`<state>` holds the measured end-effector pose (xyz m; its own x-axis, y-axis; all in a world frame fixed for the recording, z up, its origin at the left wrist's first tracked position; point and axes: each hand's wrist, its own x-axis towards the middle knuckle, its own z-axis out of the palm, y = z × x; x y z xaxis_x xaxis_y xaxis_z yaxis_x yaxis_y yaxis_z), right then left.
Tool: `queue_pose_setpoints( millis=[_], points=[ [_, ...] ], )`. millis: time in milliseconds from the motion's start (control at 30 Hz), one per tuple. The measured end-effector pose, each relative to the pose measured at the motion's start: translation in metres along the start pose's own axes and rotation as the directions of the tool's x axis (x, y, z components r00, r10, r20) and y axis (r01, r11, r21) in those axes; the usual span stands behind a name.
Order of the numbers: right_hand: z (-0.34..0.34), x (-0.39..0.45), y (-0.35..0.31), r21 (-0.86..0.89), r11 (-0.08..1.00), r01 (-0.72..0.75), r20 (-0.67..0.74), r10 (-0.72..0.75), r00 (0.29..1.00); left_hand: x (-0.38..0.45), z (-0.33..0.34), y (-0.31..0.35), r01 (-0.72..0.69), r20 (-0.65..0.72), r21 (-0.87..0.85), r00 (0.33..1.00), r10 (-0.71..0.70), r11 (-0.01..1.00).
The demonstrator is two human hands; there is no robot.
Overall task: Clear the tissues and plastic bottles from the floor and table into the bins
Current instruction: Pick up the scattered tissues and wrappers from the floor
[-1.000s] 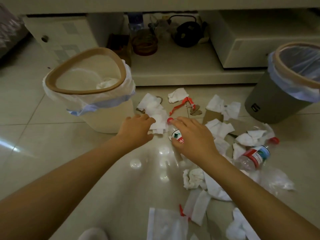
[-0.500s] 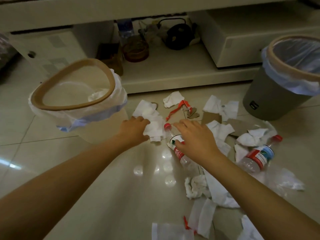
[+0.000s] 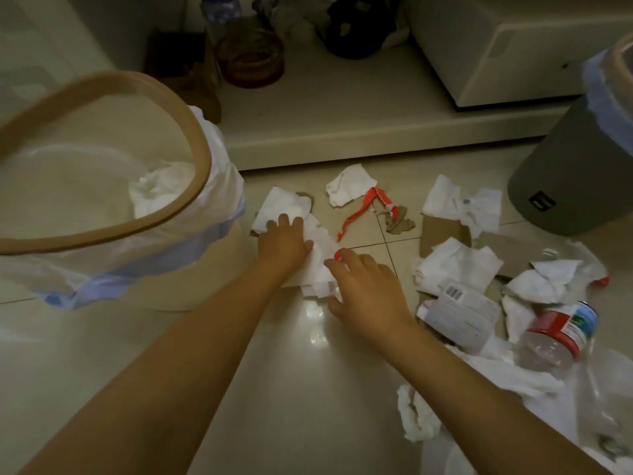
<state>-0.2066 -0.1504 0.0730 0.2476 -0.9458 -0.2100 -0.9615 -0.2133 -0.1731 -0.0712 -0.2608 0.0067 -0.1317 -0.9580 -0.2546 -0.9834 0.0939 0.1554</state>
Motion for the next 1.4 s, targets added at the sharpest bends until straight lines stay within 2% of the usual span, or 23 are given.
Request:
queue_pose_setpoints(
  millis=[167,367,433,567,700,767,833,1000,1133,1267,1400],
  points=[
    [0.024,0.040,-0.015,0.072,0.994,-0.080,0.023,0.079,0.997,0.035,0.012,-0.009,0.045,-0.013,-0.021,0.999,-0.045,0.999],
    [0.045,0.071,-0.024,0.178,0.969,-0.171,0.067,0.161,0.985,0.050,0.027,-0.023,0.102,-0.008,-0.124,0.995,-0.104,0.987],
    [0.053,0.078,-0.025,0.185,0.964,-0.192,0.091,0.178,0.980,0.053,0.028,-0.024,0.125,-0.009,-0.169,0.992,-0.128,0.978],
    [0.070,0.090,-0.025,0.145,0.957,-0.251,0.147,0.230,0.962,0.055,0.023,-0.023,0.127,-0.038,-0.125,0.991,-0.132,0.984],
    [0.073,0.089,-0.026,0.057,0.969,-0.239,0.070,0.235,0.970,0.054,0.009,-0.018,0.244,0.055,-0.169,0.970,-0.238,0.955],
    [0.071,0.082,-0.024,0.044,0.972,-0.230,0.066,0.227,0.972,0.052,0.002,-0.019,0.292,0.135,-0.252,0.955,-0.266,0.923],
    [0.067,0.074,-0.021,0.039,0.977,-0.210,0.089,0.206,0.974,0.051,0.000,-0.023,0.301,0.158,-0.365,0.952,-0.260,0.881],
    [0.052,0.049,-0.010,0.097,0.970,-0.223,0.122,0.211,0.970,0.035,-0.007,-0.021,0.252,0.138,-0.459,0.968,-0.211,0.852],
    [0.031,0.038,-0.004,0.242,0.937,-0.252,-0.005,0.261,0.965,0.016,-0.023,-0.012,0.152,0.058,-0.524,0.988,-0.143,0.838],
    [-0.001,0.032,0.003,0.247,0.939,-0.241,-0.083,0.268,0.960,-0.006,-0.043,-0.001,-0.033,-0.051,-0.381,0.999,0.015,0.924],
    [-0.034,0.016,0.008,0.233,0.946,-0.225,-0.200,0.273,0.941,-0.030,-0.071,0.010,-0.148,-0.120,-0.343,0.986,0.113,0.927]
  ],
)
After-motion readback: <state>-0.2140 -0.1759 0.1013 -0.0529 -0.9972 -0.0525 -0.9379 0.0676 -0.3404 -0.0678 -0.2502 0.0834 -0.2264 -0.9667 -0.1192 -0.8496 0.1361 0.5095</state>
